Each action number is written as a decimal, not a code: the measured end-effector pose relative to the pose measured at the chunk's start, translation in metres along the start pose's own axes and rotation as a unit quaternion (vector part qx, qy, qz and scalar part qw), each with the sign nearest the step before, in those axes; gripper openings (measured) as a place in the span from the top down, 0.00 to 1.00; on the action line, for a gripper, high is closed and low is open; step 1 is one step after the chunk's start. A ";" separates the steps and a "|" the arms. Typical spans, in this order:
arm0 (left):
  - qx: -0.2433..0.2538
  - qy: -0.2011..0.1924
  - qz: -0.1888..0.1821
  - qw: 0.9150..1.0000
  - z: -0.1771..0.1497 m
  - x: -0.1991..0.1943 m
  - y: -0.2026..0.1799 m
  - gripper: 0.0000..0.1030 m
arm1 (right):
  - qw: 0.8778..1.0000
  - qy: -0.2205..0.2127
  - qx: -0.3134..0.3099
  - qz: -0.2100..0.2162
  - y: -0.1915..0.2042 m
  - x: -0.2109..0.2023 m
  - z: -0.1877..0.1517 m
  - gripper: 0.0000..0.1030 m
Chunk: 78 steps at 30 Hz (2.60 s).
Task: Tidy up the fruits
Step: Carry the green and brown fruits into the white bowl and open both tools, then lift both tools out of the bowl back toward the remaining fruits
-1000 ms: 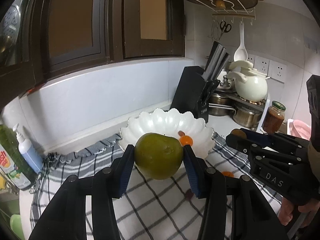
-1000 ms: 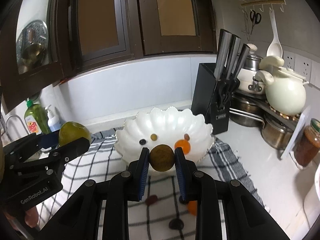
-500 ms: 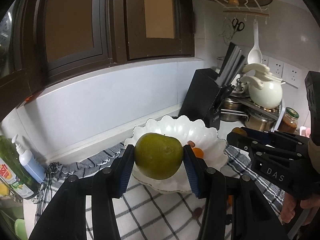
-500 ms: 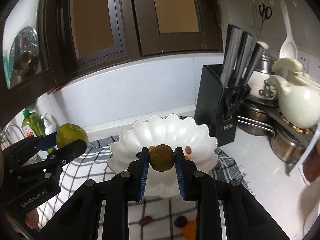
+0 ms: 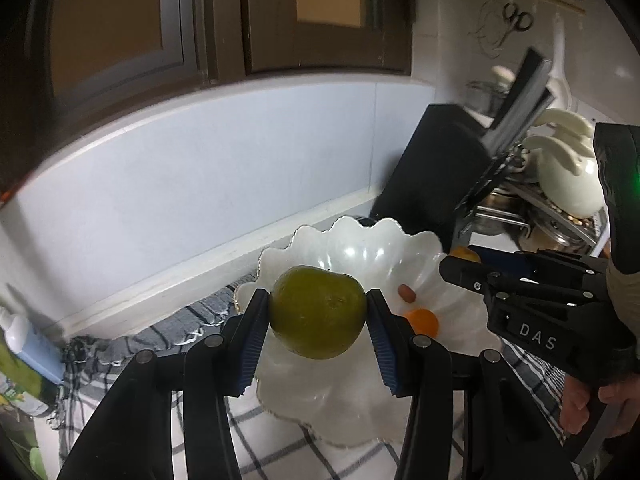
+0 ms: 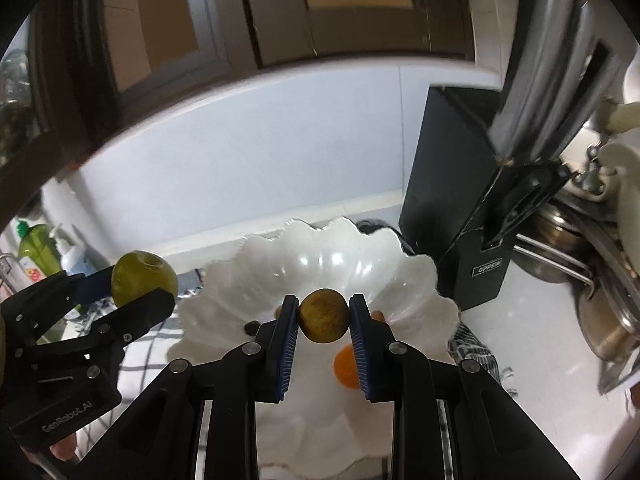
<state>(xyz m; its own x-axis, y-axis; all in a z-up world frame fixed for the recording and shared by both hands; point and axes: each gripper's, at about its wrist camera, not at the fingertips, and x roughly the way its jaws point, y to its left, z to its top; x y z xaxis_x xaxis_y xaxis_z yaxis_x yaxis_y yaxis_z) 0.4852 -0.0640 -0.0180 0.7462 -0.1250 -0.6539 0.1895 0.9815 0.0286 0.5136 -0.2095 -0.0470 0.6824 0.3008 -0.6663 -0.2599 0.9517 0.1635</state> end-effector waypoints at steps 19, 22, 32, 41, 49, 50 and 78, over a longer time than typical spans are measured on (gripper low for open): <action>-0.015 0.104 -0.007 0.994 0.010 0.103 0.018 0.53 | 0.993 0.121 -0.004 -0.011 -0.020 0.101 0.018 0.73; -0.016 0.115 -0.011 0.993 0.010 0.110 0.019 0.53 | 0.992 0.127 -0.014 -0.018 -0.019 0.106 0.017 0.69; -0.016 0.110 0.015 0.994 0.010 0.099 0.019 0.41 | 0.993 0.116 -0.004 -0.024 -0.023 0.090 0.013 0.60; 0.003 0.058 0.044 0.997 0.014 0.049 0.014 0.37 | 0.997 0.069 -0.013 -0.030 -0.011 0.043 0.013 0.60; 0.007 0.007 0.054 0.998 0.011 0.001 0.007 0.35 | 0.999 0.040 -0.010 -0.027 -0.002 0.001 0.011 0.60; 0.008 0.002 0.055 0.998 0.010 -0.006 0.006 0.35 | 0.999 0.036 -0.009 -0.025 -0.001 -0.004 0.009 0.60; 0.050 -0.073 0.036 0.995 -0.037 -0.111 -0.035 0.31 | 0.996 -0.056 -0.033 -0.069 0.017 -0.122 -0.055 0.60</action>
<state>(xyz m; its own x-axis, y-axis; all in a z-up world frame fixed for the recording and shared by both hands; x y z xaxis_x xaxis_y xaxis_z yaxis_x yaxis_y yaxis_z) 0.3726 -0.0793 0.0256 0.8437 -0.0820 -0.5306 0.1891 0.9703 0.1507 0.3882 -0.2330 -0.0029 0.7853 0.1758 -0.5936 -0.2003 0.9794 0.0250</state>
